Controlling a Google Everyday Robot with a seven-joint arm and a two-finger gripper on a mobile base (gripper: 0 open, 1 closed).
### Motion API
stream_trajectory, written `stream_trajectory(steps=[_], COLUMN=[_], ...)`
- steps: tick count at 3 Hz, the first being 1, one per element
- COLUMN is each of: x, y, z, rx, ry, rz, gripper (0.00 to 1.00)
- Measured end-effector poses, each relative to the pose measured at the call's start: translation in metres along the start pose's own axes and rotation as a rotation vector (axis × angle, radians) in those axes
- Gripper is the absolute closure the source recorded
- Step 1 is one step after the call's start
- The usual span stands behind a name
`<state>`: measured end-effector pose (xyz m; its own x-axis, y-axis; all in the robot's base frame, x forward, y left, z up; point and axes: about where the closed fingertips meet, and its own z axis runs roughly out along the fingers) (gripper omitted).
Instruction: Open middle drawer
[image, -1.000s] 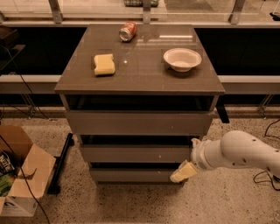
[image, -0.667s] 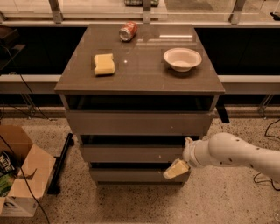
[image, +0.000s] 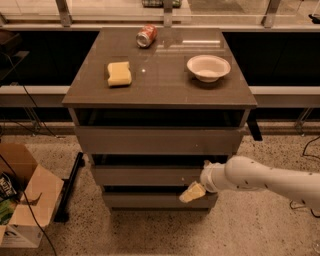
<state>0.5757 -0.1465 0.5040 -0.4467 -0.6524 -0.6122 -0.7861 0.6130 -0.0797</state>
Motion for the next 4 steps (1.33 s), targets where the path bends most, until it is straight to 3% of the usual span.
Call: stream_trajectory(steps=[2,4], x=[0.005,0.019], y=[-0.030,-0.058], z=[0.048,0.082], rx=[-0.020,-0.057], ry=[0.002,0.060], rz=[0.021,0.038], gripper=[0.00,0.00])
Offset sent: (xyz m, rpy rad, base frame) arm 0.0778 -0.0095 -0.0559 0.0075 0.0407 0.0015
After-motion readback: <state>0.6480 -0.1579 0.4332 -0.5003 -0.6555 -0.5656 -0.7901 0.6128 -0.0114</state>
